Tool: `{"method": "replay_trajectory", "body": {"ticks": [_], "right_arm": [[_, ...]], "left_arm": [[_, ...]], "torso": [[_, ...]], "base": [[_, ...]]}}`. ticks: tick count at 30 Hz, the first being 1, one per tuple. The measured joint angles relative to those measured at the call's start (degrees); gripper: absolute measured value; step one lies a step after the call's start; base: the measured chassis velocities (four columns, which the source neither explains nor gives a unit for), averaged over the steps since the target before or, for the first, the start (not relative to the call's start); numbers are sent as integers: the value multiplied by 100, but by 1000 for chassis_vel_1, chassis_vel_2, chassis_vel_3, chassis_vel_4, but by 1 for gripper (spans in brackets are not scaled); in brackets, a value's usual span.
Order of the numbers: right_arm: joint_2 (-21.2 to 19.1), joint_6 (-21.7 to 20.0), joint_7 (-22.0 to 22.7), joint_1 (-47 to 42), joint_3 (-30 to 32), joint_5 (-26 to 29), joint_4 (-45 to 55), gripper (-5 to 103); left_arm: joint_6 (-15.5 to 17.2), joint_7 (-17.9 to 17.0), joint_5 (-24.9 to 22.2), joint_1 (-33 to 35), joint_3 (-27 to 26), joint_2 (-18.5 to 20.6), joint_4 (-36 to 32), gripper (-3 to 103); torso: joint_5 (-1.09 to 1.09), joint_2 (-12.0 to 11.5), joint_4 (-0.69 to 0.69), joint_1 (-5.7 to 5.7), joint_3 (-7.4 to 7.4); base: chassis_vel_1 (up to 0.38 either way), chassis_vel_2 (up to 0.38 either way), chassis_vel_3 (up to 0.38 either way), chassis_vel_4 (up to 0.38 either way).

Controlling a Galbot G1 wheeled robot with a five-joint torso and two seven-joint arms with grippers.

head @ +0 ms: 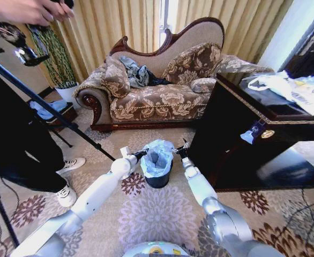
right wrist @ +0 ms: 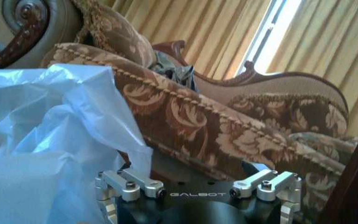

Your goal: Place a garbage bag over the trash bin.

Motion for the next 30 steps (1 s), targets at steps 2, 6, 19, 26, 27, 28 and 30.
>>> {"method": "replay_trajectory", "body": {"ticks": [2, 6, 19, 26, 27, 28, 30], "right_arm": [[41, 0, -2, -23, 6, 0, -29, 100], [72, -5, -1, -66, 12, -7, -44, 100], [84, 195, 291, 248, 99, -29, -488, 100], [6, 71, 239, 63, 93, -30, -186, 100], [0, 64, 237, 60, 95, -27, -182, 100], [-6, 52, 226, 58, 100, -17, -181, 100], [-9, 49, 201, 57, 101, -1, -179, 100]], "left_arm": [[-145, 116, 164, -124, -100, -225, 572, 0], [-303, 289, 337, -164, -310, -307, 977, 0], [-372, 505, 398, -45, -453, -272, 1030, 0], [158, 17, -91, 339, -377, 116, -616, 0], [203, -13, -138, 357, -366, 142, -735, 0], [279, -40, -195, 364, -328, 167, -868, 0], [309, -40, -205, 336, -289, 149, -839, 0]], "torso": [[-2, 0, 0, 0, 1], [-1, 0, 3, 0, 1], [0, 0, 2, -1, 1], [0, 0, 2, -1, 0], [0, 0, 2, -1, 0], [2, 0, 2, -1, 0], [2, 0, 3, -1, 0]], "base": [[0, 0, 0, 0], [0, 0, 0, 0], [0, 0, 0, 0], [0, 0, 0, 0], [0, 0, 0, 0], [0, 0, 0, 0], [0, 0, 0, 0]]}}
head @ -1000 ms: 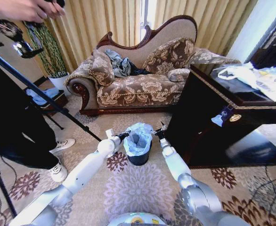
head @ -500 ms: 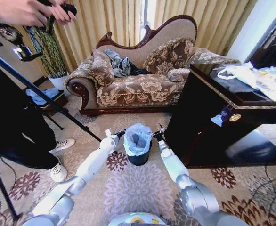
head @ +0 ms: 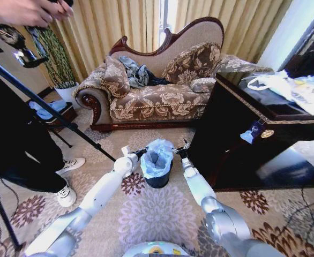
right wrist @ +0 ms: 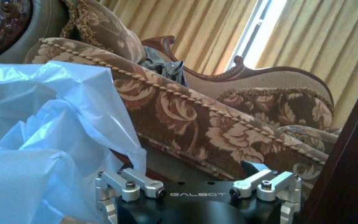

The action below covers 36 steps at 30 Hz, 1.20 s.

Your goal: Place a garbage bag over the trash bin.

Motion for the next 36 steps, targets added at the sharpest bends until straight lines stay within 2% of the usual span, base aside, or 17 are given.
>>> {"method": "replay_trajectory", "body": {"ticks": [2, 4, 5, 8, 13, 21, 36], "right_arm": [[-4, -18, -44, -11, 2, 22, 26, 100], [-8, -58, -152, -25, 12, 78, 67, 100], [-8, -58, -152, -25, 12, 78, 67, 100], [-3, -170, -420, -43, 16, 251, 123, 100], [-17, -437, -546, -41, 27, 278, 110, 100], [-43, -652, -414, 239, 48, 289, -216, 100], [-122, -727, -465, 218, 32, 208, -629, 100]], "left_arm": [[35, 53, -11, -109, 47, -100, 238, 0], [124, 143, -22, -338, 89, -313, 827, 0], [124, 143, -22, -338, 89, -313, 827, 0], [159, 220, -17, -560, 77, -551, 1594, 0], [100, 326, 91, -762, -51, -754, 2225, 0], [-95, 442, 285, -830, -182, -790, 2469, 0], [-115, 530, 288, -829, -323, -766, 2590, 0]], "torso": [[-3, 0, 0, 0, 0], [-2, 0, -1, 0, 0], [-2, 0, -1, 0, 0], [-2, 0, -2, 1, 0], [-1, 0, -1, 1, 0], [-2, 0, 0, 1, 0], [-2, 0, -1, 0, 0]], "base": [[0, 0, 0, 0], [0, 0, 0, 0], [0, 0, 0, 0], [0, 0, 0, 0], [0, 0, 0, 0], [0, 0, 0, 0], [0, 0, 0, 0]]}}
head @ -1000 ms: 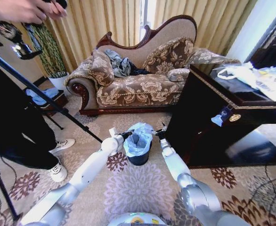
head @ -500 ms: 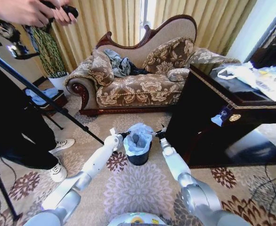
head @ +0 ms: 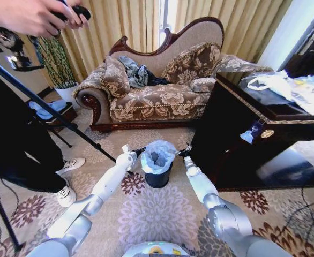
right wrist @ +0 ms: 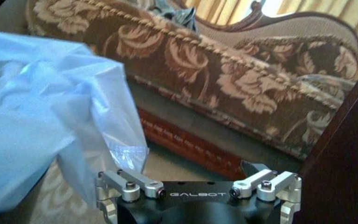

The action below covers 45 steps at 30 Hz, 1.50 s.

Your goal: Place a garbage bag over the trash bin.

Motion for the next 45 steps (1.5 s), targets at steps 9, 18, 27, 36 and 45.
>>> {"method": "replay_trajectory", "body": {"ticks": [9, 18, 27, 36, 45], "right_arm": [[-52, -85, -249, -351, -4, -123, 133, 100], [-177, -190, -609, -627, 10, -52, 445, 100], [-357, -1015, -1437, -1131, -39, 972, 1587, 100], [-778, -2513, -2182, -1361, -319, 2293, 2973, 100], [-1213, -4273, -2822, -1442, -812, 3322, 3640, 100]], "left_arm": [[-21, 58, 46, 20, -30, -19, 132, 0], [-65, 105, 114, 89, -45, -34, 165, 0], [-12, 70, -28, 250, -73, 170, -214, 0], [30, 25, -143, 406, -100, 341, -603, 0], [86, 7, -245, 442, -95, 483, -821, 0]], "torso": [[1, 0, 0, 0, 0], [-1, 0, 0, 0, 0], [1, 0, 0, 0, 0], [1, 0, -1, 0, 0], [3, 0, 0, 0, 0]], "base": [[0, 0, 0, 0], [0, 0, 0, 0], [0, 0, 0, 0], [0, 0, 0, 0], [0, 0, 0, 0]]}}
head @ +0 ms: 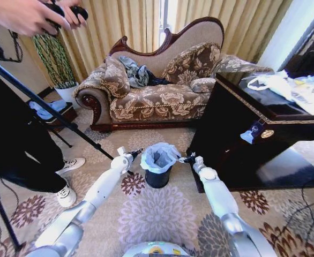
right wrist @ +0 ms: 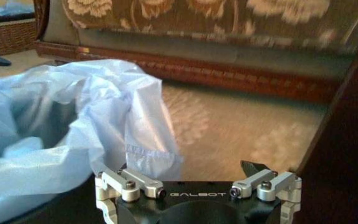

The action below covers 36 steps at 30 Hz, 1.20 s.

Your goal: Place a garbage bag over the trash bin.

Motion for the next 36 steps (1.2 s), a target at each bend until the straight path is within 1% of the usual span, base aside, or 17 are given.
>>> {"method": "replay_trajectory", "body": {"ticks": [1, 2, 5, 7, 9, 16, 19, 22, 23, 24, 26, 27, 28, 30, 31, 34, 36], "right_arm": [[-102, -273, 5, -32, -144, 314, 165, 100], [-102, -273, 5, -32, -144, 314, 165, 100], [-332, -878, 290, -109, -474, 1407, 621, 100], [-344, -930, 427, -113, -506, 1603, 675, 100], [-358, -1021, 826, -114, -562, 2017, 809, 100], [-717, -1338, 1145, -332, -616, 2580, 1655, 100], [-996, -1519, 1430, -880, -525, 2831, 2608, 100], [-1146, -1535, 1576, -1326, -423, 2864, 3209, 100], [-1223, -1531, 1638, -1544, -379, 2861, 3474, 100], [-1285, -1509, 1668, -1730, -358, 2859, 3722, 100], [-1381, -1402, 1680, -2021, -359, 2871, 4153, 100], [-1446, -1180, 1639, -2261, -366, 2858, 4406, 100], [-1446, -1180, 1639, -2261, -366, 2858, 4406, 100], [-1543, -657, 1557, -2805, -360, 2690, 4773, 100], [-1543, -657, 1557, -2805, -360, 2690, 4773, 100], [-1411, 478, 1471, -3527, -366, 1937, 4933, 100], [-1352, 685, 1444, -3606, -382, 1738, 4931, 100]], "left_arm": [[10, 1, -19, 21, 4, 25, -55, 0], [10, 1, -19, 21, 4, 25, -55, 0], [26, 11, -53, 71, 9, 61, -193, 0], [27, 16, -59, 84, 9, 64, -219, 0], [32, 25, -79, 130, 16, 77, -334, 0], [44, 26, -81, 139, 31, 170, -452, 0], [99, 6, -67, 155, 82, 290, -619, 0], [119, 28, 166, 173, 147, 378, -694, 0], [111, 75, 449, 205, 172, 464, -759, 0], [74, 140, 809, 277, 179, 591, -860, 0], [-49, 279, 1457, 462, 170, 896, -1081, -3], [-169, 385, 1908, 573, 169, 1095, -1198, 2], [-169, 385, 1908, 573, 169, 1095, -1198, 2], [-467, 648, 2694, 650, 269, 1444, -1304, 14], [-467, 648, 2694, 650, 269, 1444, -1304, 14], [-692, 984, 3149, 699, 503, 1772, -1549, 29], [-796, 1064, 3263, 733, 546, 1794, -1593, 34]], "torso": [[0, 0, 1, 0, 0], [0, 0, 1, 0, 0], [-3, 0, 0, 0, 0], [-2, 0, -1, 0, 0], [-1, 0, 1, 0, 0], [-3, 0, 1, 1, 0], [-2, 0, 1, 0, 0], [-3, 0, -1, 0, 0], [-3, 0, -4, 0, 0], [-4, 0, -7, 0, -1], [-2, 1, -3, 0, -1], [-2, 1, 2, 0, 0], [-2, 1, 2, 0, 0], [-6, 1, 5, -1, -1], [-6, 1, 5, -1, -1], [0, 1, -3, -1, -1], [0, 1, -2, -1, -1]], "base": [[0, 0, 0, 0], [0, 0, 0, 0], [0, 0, 0, 0], [0, 0, 0, 0], [0, 0, 0, 0], [0, 0, 0, 0], [0, 0, 0, 0], [0, 0, 0, 0], [0, 0, 0, 0], [0, 0, 0, 0], [0, 0, 0, 0], [0, 0, 0, 0], [0, 0, 0, 0], [0, 0, 0, 0], [0, 0, 0, 0], [0, 0, 0, 0], [0, 0, 0, 0]]}}
